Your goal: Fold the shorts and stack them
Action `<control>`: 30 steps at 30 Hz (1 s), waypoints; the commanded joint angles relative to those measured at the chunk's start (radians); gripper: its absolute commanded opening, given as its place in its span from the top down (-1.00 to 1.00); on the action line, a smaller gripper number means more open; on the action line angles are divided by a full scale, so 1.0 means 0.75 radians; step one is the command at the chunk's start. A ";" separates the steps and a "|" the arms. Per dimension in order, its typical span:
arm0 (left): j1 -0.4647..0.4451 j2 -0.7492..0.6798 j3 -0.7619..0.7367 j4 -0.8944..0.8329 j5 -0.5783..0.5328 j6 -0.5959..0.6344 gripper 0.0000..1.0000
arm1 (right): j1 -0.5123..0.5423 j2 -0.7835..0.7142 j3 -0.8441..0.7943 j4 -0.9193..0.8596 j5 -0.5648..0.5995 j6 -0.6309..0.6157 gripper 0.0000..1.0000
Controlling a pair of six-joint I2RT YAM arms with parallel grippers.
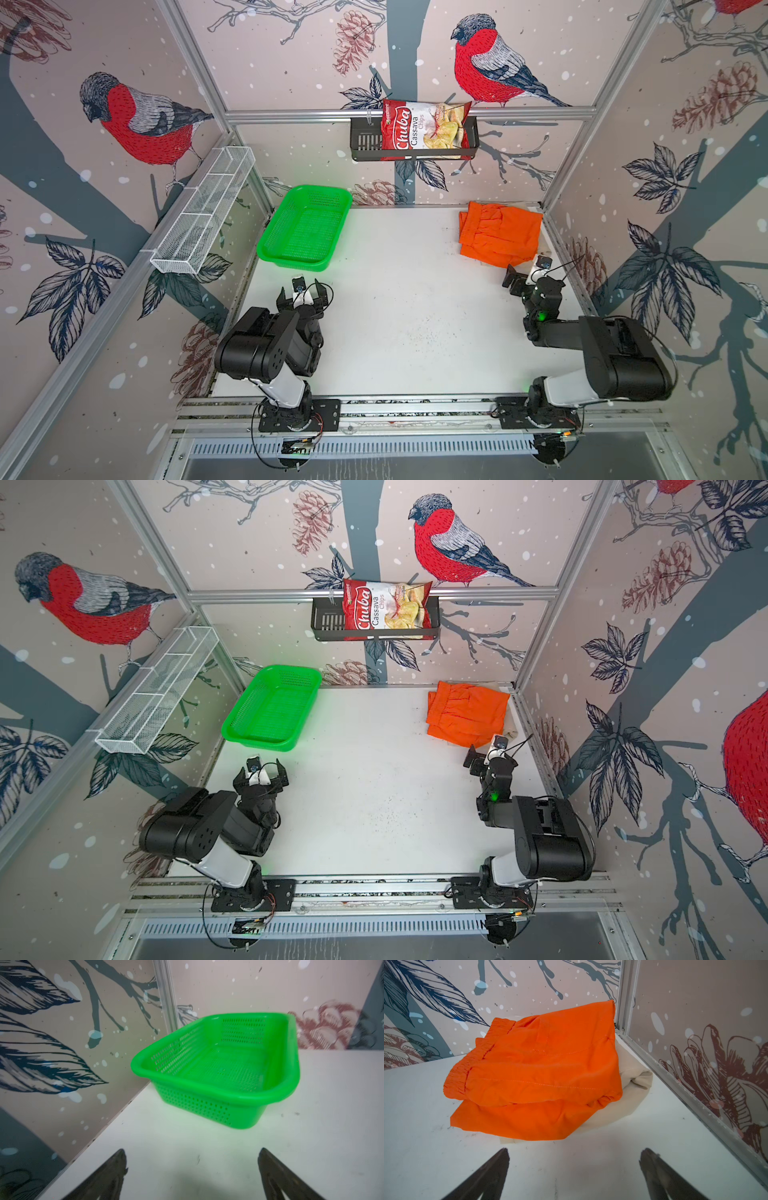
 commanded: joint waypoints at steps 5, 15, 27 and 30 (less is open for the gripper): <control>0.086 -0.062 0.188 -0.326 0.153 -0.145 -0.94 | 0.007 0.022 -0.016 0.177 0.020 -0.011 -0.98; 0.084 -0.032 0.156 -0.203 0.157 -0.115 -0.97 | 0.023 0.019 -0.022 0.190 0.056 -0.016 -0.98; 0.074 -0.026 0.179 -0.242 0.151 -0.104 -0.96 | 0.023 0.018 -0.023 0.191 0.057 -0.016 -0.98; 0.072 -0.030 0.170 -0.228 0.150 -0.101 -0.97 | 0.022 0.019 -0.023 0.190 0.055 -0.016 -0.98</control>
